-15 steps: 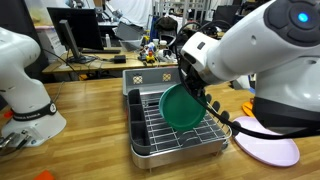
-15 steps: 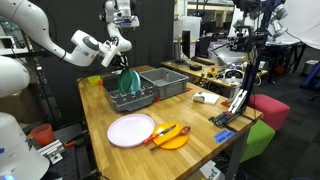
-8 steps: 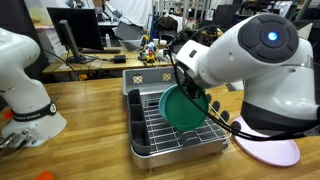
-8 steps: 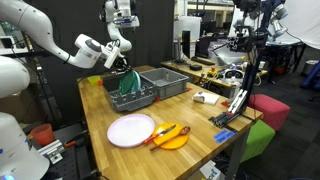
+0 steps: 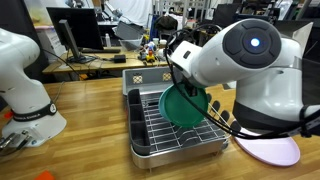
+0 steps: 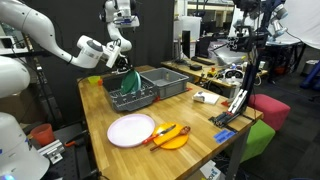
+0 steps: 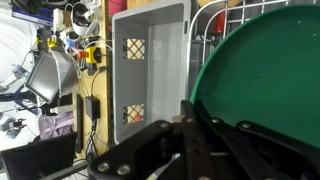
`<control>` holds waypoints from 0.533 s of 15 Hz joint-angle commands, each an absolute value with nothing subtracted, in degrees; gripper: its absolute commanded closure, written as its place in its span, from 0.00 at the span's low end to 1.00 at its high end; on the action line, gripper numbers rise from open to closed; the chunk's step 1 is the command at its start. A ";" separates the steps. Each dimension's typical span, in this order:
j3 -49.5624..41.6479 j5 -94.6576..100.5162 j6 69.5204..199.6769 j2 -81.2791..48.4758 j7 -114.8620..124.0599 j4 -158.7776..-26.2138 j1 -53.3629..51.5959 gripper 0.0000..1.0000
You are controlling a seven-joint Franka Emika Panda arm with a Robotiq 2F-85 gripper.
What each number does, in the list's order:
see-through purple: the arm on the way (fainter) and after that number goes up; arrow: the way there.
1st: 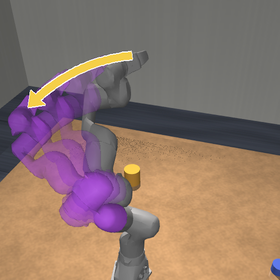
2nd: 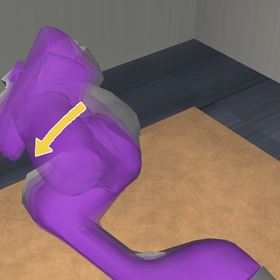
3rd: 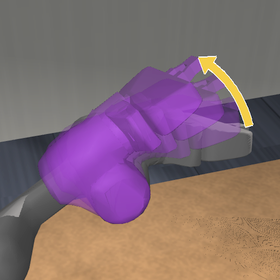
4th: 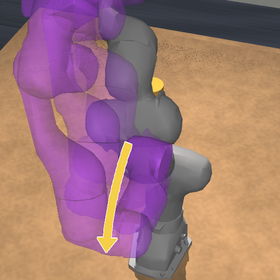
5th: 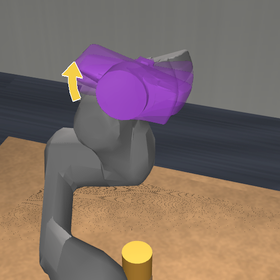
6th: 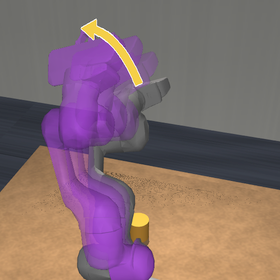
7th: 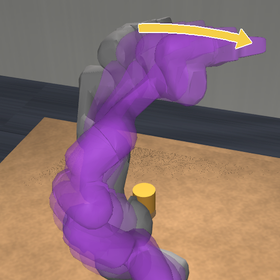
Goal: Put the dark green plate on the dish drainer in front of the light blue plate
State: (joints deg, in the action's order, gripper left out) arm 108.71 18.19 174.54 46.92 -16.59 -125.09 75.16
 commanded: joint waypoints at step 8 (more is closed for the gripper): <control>108.51 18.43 174.35 46.76 -16.34 -124.98 75.00 0.99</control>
State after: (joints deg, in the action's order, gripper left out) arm 108.63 18.16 174.54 46.89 -16.55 -124.92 75.18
